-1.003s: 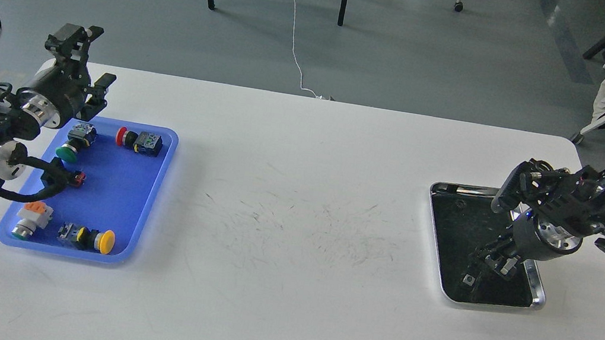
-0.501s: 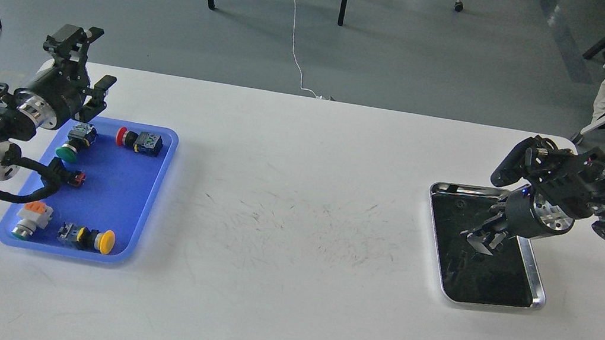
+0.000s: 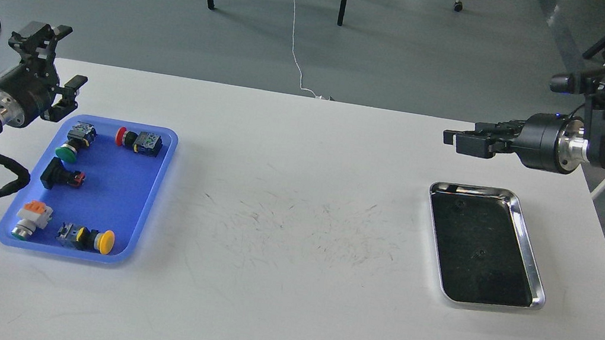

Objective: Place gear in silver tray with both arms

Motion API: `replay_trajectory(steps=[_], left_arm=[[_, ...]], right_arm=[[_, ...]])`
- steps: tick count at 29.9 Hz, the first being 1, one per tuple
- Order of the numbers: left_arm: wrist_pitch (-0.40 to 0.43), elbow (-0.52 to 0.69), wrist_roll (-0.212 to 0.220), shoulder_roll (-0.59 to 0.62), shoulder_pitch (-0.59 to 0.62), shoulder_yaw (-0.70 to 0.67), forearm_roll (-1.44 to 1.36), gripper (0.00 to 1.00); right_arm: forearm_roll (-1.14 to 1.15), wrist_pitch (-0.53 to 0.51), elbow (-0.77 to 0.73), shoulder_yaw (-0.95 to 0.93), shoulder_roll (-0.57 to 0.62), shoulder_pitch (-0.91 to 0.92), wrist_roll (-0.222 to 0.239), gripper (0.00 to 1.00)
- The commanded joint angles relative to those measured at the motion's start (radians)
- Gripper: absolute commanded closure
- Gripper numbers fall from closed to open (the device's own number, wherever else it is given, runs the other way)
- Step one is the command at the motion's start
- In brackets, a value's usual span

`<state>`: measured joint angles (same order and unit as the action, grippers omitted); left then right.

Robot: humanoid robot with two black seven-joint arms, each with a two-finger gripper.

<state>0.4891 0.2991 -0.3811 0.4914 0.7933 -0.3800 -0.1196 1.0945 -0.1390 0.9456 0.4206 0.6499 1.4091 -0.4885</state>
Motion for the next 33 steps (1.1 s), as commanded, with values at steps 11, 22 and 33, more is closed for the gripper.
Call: replay_trajectory(steps=[11, 22, 33], left_arm=[[0.0, 0.012, 0.05, -0.005, 0.003, -0.042, 0.15, 0.02], [0.0, 0.025, 0.071, -0.028, 0.038, -0.045, 0.166, 0.02], [0.0, 0.064, 0.199, -0.031, 0.072, -0.016, 0.164, 0.02]], right_arm=[[-0.629, 0.197, 0.004, -0.348, 0.063, -0.269, 0.042, 0.08], [-0.861, 0.334, -0.011, -0.463, -0.035, -0.395, 0.045, 0.05], [-0.881, 0.328, -0.033, -0.537, -0.111, -0.466, 0.082, 0.05]])
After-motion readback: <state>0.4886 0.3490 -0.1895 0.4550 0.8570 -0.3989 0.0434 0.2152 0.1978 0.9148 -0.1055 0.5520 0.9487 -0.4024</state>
